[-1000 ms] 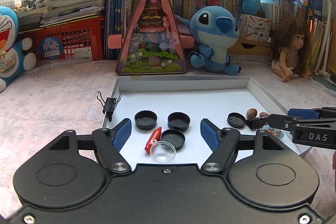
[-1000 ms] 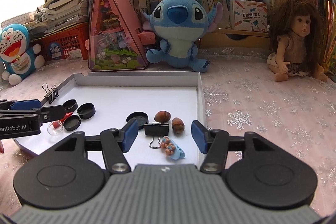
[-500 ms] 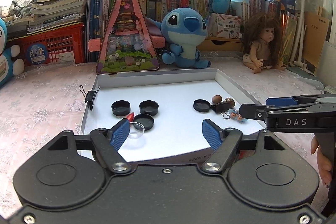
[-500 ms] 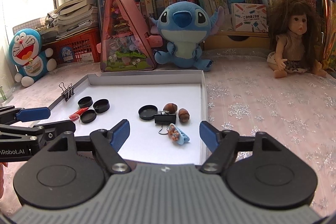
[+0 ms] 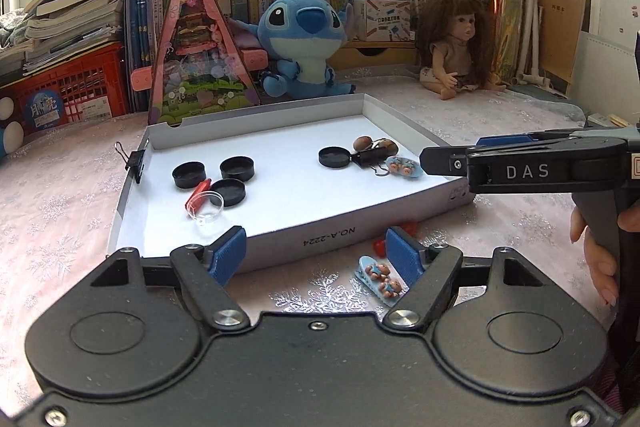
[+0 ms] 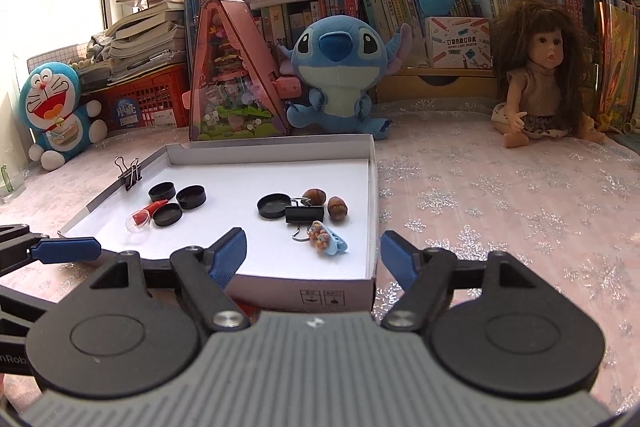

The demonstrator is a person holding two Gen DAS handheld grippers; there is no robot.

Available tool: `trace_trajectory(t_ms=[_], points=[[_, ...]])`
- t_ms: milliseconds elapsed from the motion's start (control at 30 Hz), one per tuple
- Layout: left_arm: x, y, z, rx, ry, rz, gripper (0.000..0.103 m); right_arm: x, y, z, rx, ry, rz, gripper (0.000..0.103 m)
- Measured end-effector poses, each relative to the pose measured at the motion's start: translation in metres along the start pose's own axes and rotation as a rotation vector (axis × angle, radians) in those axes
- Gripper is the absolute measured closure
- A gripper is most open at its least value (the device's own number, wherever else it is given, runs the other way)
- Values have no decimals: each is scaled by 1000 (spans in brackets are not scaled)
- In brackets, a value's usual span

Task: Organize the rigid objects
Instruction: 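Move the left gripper to the second blue figurine while the right reaches the red marker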

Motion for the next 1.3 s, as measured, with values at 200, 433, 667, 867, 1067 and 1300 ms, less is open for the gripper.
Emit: trace_trajectory(t_ms=[200,433,667,867,1067,1300], points=[[-9,-2,13,-36,-20,-32,28,-7,2,5,-15,-23,1,20],[-22,-10,16,-68,16,-92,56,-14,8,5,2,-45,14,20],[-25,-7,10,-39,5,-87,61,-19,13,-4,12,2,21,19],[-27,-2,-8,18,8,-85,60,-20,16,-2,12,-37,31,19],[-27,-2,-24,68,24,-84,60,-24,19,-7,26,-35,26,19],[-27,-2,-30,123,34,-77,60,-31,14,-26,34,27,-34,19]])
Point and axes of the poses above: each gripper's, at about its wrist camera, not at the fingertips, and y roughly against the way its jaws point, z to its right, x to its top, the point moved 4 cm from there along -y, roughly the way its jaws point, and after that the axes turned 14 degrees about z, right-handed, at the moved point
